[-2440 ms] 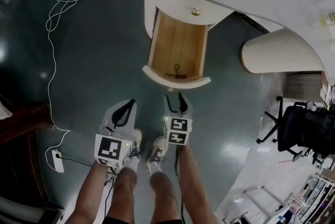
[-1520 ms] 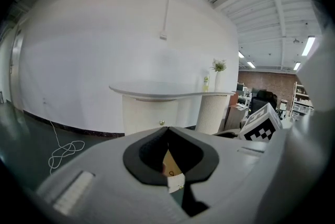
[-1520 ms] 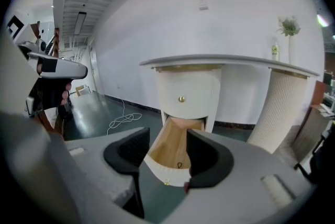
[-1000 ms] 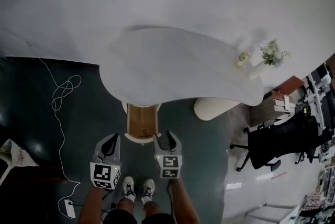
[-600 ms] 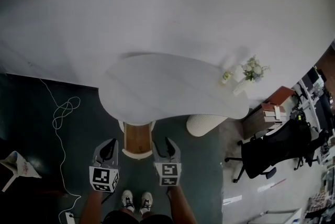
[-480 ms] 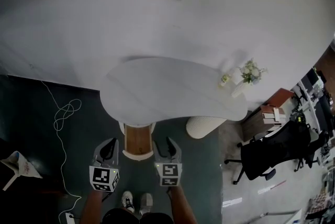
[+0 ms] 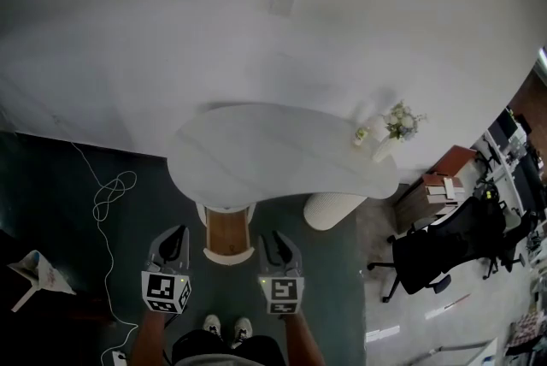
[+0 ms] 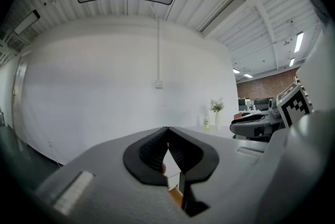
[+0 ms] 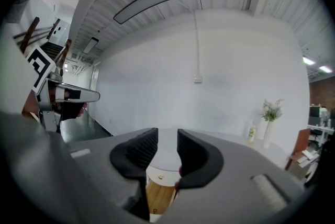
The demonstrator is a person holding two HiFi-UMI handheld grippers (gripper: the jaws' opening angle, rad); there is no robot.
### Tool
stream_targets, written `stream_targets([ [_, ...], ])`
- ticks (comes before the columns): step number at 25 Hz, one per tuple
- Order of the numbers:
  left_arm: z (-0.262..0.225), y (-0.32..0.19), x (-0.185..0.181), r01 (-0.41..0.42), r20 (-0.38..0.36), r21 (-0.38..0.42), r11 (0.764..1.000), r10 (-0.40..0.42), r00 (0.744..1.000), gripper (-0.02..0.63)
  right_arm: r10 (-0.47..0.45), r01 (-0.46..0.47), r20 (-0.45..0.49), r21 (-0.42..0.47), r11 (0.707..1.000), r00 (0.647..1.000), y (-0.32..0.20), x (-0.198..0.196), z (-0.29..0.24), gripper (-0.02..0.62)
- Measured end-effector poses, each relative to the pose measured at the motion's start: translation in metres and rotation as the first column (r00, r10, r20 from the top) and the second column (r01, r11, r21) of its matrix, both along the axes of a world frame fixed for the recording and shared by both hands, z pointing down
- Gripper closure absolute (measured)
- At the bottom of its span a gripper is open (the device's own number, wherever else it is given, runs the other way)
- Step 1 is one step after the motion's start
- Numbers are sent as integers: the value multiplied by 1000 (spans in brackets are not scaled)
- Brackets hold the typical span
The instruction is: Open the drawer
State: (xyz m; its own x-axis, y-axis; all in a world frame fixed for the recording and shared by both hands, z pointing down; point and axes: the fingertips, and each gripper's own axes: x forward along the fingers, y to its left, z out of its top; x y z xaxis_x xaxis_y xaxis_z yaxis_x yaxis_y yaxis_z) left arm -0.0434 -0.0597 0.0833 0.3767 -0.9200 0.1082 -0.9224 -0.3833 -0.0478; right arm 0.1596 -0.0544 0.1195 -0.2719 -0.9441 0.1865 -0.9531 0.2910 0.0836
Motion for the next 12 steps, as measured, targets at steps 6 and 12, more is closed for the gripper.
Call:
stream_targets([
  [6, -15, 17, -4, -13, 16, 21, 1000, 12, 1000, 596, 3, -3, -17, 29, 1000, 1000, 25, -2, -15, 500],
  [12, -15, 39, -8, -4, 20, 10, 1000, 4, 1000, 596, 15, -14, -34, 45, 999, 999, 42, 2, -25, 531],
])
